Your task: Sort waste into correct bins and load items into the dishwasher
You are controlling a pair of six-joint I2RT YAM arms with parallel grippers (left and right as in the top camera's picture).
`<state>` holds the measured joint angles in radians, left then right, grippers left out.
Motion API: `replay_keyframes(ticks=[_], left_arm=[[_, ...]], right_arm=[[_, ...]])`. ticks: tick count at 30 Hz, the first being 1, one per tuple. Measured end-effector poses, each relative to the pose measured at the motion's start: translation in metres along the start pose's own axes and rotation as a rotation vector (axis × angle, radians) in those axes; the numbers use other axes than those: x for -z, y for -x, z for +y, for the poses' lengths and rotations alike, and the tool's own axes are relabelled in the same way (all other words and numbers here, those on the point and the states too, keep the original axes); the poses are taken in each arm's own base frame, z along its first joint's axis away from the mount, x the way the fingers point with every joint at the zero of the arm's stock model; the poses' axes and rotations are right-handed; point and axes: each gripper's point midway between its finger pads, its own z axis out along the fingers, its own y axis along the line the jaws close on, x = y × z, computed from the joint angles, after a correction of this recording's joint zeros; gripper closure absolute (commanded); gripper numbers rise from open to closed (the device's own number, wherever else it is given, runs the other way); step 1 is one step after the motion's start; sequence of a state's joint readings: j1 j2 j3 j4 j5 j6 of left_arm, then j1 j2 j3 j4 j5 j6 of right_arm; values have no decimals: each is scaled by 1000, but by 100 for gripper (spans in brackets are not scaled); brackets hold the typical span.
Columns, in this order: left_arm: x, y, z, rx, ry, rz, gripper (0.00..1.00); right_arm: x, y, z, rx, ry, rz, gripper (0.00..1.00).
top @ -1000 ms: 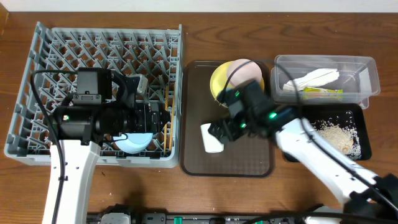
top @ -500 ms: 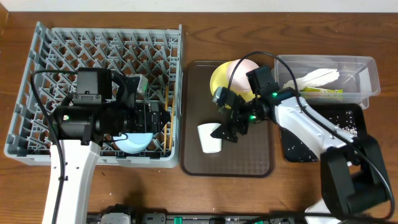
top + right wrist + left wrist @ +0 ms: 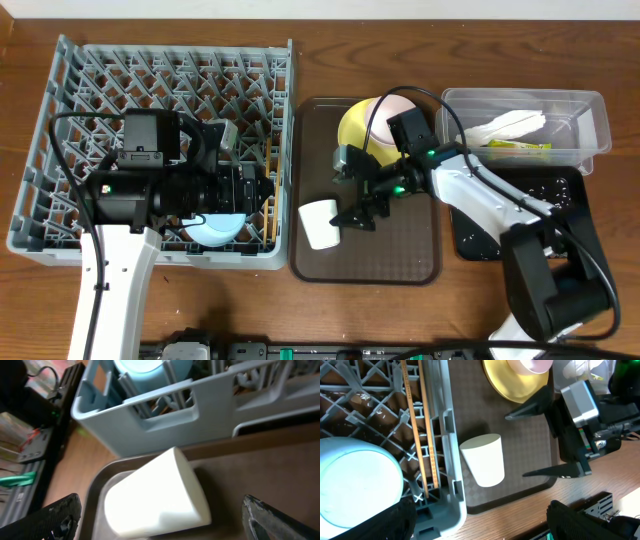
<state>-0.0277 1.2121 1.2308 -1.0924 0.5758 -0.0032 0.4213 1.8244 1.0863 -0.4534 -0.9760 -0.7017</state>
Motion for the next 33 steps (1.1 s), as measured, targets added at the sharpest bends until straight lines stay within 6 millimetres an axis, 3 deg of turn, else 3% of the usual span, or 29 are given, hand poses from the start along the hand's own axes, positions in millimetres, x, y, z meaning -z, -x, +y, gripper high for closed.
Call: replay_keyframes(ticks=[8,19,22,27,29,33], left_arm=[[0,1,0,-2,0,-3,13],[0,4,0,-9,-1,-16,13],[0,4,0,-9,-1,-16,13],[0,4,0,-8,-1,-16,13],[0,4,0,-8,-1,-16,13],[0,4,0,-8,-1,-16,13]], right_arm=[[-15,-6,-13,12,6,-13,1],[-44,4,10,95,74,-9,1],[-47,2,17,80,92,7,5],[-50,-12,31,-7,136,61,18],[-50,-15,38,-33,159,77,27],[-48,-18,56,-113,231,80,34]])
